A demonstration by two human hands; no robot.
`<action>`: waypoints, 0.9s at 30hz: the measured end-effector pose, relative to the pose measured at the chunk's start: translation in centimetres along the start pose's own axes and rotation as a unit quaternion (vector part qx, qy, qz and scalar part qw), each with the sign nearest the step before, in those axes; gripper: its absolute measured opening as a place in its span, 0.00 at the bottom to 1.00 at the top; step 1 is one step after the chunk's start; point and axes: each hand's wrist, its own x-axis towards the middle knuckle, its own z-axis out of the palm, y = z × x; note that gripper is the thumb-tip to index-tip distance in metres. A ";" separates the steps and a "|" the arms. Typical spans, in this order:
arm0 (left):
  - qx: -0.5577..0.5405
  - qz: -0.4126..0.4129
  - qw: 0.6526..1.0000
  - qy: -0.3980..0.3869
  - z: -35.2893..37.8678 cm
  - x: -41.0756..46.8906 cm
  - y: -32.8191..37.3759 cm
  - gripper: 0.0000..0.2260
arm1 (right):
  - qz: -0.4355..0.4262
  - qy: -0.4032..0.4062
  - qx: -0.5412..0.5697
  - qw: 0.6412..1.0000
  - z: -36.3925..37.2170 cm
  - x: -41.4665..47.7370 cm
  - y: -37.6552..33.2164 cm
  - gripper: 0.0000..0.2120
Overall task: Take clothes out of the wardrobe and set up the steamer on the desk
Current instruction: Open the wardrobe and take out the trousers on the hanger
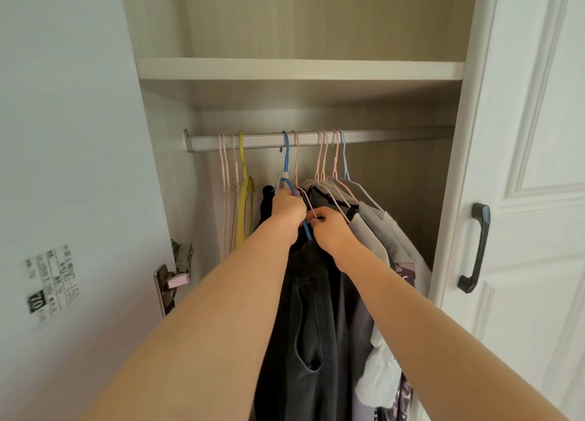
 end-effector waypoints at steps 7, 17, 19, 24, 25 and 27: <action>-0.068 -0.044 0.996 -0.034 -1.0 -0.4 1.2 0.06 | 0.005 0.012 0.077 0.997 -1.1 -0.5 -1.7 0.12; -0.073 -0.008 0.995 -0.067 -2.6 -3.2 4.3 0.11 | -0.008 0.052 0.115 0.992 -3.7 -2.7 -4.1 0.13; -0.070 -0.009 0.995 -0.075 -2.8 -4.3 4.1 0.09 | -0.011 0.049 0.098 0.994 -4.1 -3.9 -4.2 0.14; -0.096 -0.041 0.992 -0.067 -3.5 -7.2 2.6 0.05 | -0.003 0.010 0.045 0.999 -5.1 -7.9 -3.9 0.12; -0.106 -0.052 0.991 -0.062 -3.7 -7.9 2.3 0.05 | -0.005 0.007 0.035 0.999 -5.3 -8.7 -3.8 0.12; -0.137 -0.078 0.986 -0.055 -4.0 -9.5 1.7 0.06 | -0.006 0.008 0.023 1.000 -5.5 -10.3 -3.5 0.11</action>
